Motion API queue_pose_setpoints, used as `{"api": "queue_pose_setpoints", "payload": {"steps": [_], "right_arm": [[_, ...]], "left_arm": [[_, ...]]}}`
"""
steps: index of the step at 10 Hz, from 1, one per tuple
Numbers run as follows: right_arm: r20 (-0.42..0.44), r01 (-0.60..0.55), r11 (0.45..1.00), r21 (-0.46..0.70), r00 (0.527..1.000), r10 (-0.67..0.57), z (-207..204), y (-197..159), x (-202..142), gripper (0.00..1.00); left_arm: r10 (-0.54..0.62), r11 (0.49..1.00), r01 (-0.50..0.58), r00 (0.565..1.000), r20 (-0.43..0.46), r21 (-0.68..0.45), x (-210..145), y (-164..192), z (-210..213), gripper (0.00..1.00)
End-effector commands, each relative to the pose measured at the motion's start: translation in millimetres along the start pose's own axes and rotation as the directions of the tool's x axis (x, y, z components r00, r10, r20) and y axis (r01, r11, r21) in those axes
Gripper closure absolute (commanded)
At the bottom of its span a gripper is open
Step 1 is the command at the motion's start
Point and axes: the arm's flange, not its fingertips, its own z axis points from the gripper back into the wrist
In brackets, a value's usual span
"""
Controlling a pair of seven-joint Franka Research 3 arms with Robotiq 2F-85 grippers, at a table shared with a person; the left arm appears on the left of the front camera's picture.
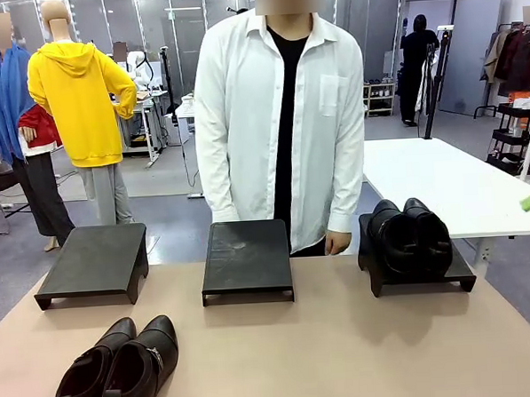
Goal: Place the shoes on the stand as instructed by the person.
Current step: Pick up another pair of Shoes and place it on the Shoes Stand indicated by the person.
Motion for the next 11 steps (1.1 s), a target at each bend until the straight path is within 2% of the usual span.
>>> {"api": "queue_pose_setpoints", "payload": {"steps": [1, 5, 8, 9, 11], "right_arm": [[-0.050, 0.000, 0.989, 0.150, 0.999, 0.007, 7, -28, -18, 0.09], [-0.047, 0.024, 0.957, 0.290, 0.999, -0.011, 7, -72, -63, 0.09], [-0.035, 0.060, 0.927, 0.370, 0.998, -0.051, 1, -79, -64, 0.09], [-0.064, 0.066, 0.955, 0.289, 0.997, -0.049, 3, -79, -70, 0.09], [-0.064, 0.066, 0.955, 0.289, 0.997, -0.049, 3, -79, -70, 0.09]], "left_arm": [[-0.021, 1.000, 0.021, 1.000, 0.005, -0.018, 3, -2, 2, 0.00], [-0.021, 1.000, 0.021, 1.000, 0.005, -0.018, 3, -2, 2, 0.00], [-0.021, 1.000, 0.021, 1.000, 0.005, -0.018, 3, -2, 2, 0.00], [-0.021, 1.000, 0.021, 1.000, 0.005, -0.018, 3, -2, 2, 0.00], [-0.021, 1.000, 0.021, 1.000, 0.005, -0.018, 3, -2, 2, 0.00]]}}
